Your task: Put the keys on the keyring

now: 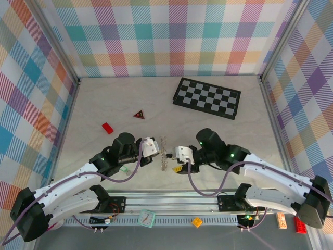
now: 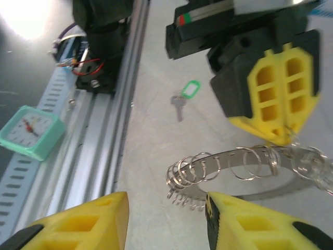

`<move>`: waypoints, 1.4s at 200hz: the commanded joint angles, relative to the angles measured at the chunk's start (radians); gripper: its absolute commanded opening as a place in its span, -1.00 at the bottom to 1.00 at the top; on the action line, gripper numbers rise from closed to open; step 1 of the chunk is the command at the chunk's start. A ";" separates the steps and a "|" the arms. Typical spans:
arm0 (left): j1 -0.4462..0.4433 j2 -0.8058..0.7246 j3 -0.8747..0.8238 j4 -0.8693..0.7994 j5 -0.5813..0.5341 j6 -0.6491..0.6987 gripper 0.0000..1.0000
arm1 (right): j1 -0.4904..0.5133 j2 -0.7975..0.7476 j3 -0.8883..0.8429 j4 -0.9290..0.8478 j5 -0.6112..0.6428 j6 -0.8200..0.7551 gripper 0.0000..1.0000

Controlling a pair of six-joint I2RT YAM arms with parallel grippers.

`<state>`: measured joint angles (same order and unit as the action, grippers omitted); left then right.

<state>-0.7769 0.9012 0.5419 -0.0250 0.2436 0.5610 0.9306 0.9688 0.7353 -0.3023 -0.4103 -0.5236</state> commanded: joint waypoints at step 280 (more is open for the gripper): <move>0.295 0.090 0.053 0.141 -0.208 -0.387 -1.00 | 0.370 1.176 0.546 0.593 0.459 0.274 -0.11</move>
<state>-0.4919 1.0042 0.5709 0.0586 0.0154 0.1944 1.2938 2.1109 1.2076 0.3481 0.0078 -0.2546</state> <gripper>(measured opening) 0.043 0.458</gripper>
